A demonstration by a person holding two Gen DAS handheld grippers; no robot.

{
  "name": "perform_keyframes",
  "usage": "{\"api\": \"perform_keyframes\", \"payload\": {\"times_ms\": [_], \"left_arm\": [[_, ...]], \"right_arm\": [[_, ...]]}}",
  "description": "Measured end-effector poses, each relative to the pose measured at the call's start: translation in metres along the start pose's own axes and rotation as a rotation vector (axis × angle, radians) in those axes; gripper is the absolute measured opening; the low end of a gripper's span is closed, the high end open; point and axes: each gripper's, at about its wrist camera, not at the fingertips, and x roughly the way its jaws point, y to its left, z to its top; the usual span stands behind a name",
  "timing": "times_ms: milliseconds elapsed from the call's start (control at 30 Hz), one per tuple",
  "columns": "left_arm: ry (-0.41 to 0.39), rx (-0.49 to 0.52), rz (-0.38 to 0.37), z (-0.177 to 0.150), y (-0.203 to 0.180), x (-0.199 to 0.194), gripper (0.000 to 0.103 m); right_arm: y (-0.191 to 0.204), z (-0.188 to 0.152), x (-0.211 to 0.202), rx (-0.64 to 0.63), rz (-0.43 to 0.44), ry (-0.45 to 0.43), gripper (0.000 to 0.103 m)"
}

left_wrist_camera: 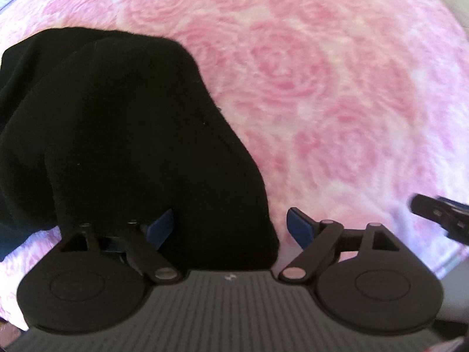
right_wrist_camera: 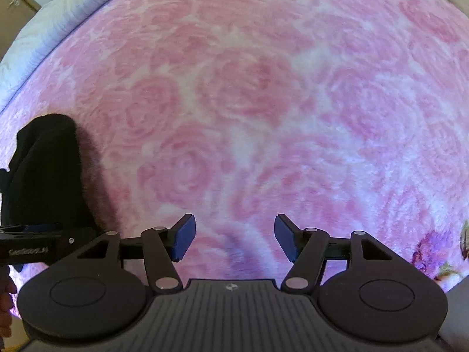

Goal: Fold clothes

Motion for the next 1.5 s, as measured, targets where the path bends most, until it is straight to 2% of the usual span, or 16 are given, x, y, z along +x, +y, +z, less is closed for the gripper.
{"api": "perform_keyframes", "payload": {"times_ms": [33,67,100,133,167,200,300,467,567,767,867,933,1067,1267,1333,1500], "left_arm": [[-0.003,-0.011,0.008,0.000,0.001,0.003,0.080],[-0.005,-0.023,0.017,0.000,0.002,0.006,0.066],[-0.008,-0.034,0.025,0.000,0.003,0.009,0.058],[-0.010,-0.045,0.034,0.000,0.004,0.011,0.036],[-0.013,-0.057,0.042,0.000,0.005,0.014,0.007],[-0.018,-0.068,0.048,0.000,0.008,0.015,0.008],[-0.094,-0.104,0.005,-0.009,0.052,-0.028,0.007],[-0.282,-0.253,0.033,-0.023,0.175,-0.132,0.006],[-0.346,-0.275,0.056,-0.023,0.240,-0.179,0.006],[-0.413,-0.259,0.100,-0.022,0.335,-0.216,0.006],[-0.400,-0.293,0.071,-0.037,0.388,-0.210,0.006],[-0.379,-0.312,0.034,-0.048,0.420,-0.201,0.006],[-0.330,-0.349,-0.061,-0.071,0.474,-0.181,0.006],[-0.276,-0.341,-0.168,-0.088,0.498,-0.153,0.006],[-0.269,-0.339,-0.190,-0.089,0.504,-0.147,0.006],[-0.257,-0.356,-0.216,-0.090,0.514,-0.134,0.006]], "right_arm": [[-0.004,0.000,0.000,0.006,-0.006,-0.001,0.063],[-0.007,0.000,0.001,0.011,-0.013,-0.001,0.063],[-0.009,0.001,0.001,0.016,-0.020,-0.001,0.063],[-0.011,0.002,0.000,0.020,-0.026,-0.002,0.063],[-0.012,0.003,-0.001,0.023,-0.029,-0.004,0.063],[-0.013,0.004,-0.003,0.025,-0.030,-0.007,0.063],[-0.009,0.008,-0.009,0.015,-0.030,-0.013,0.063],[0.015,0.015,-0.016,0.032,0.040,-0.007,0.064],[0.053,0.008,-0.015,-0.022,0.102,0.009,0.064],[0.159,-0.028,-0.011,-0.250,0.196,0.038,0.064],[0.213,-0.050,-0.007,-0.331,0.216,0.035,0.064],[0.246,-0.061,-0.005,-0.317,0.231,0.028,0.064],[0.284,-0.076,0.003,-0.031,0.343,0.039,0.064],[0.288,-0.093,0.006,0.629,0.497,-0.074,0.064],[0.291,-0.091,0.012,0.707,0.500,-0.063,0.067],[0.312,-0.078,0.039,0.745,0.484,-0.023,0.071]]}}
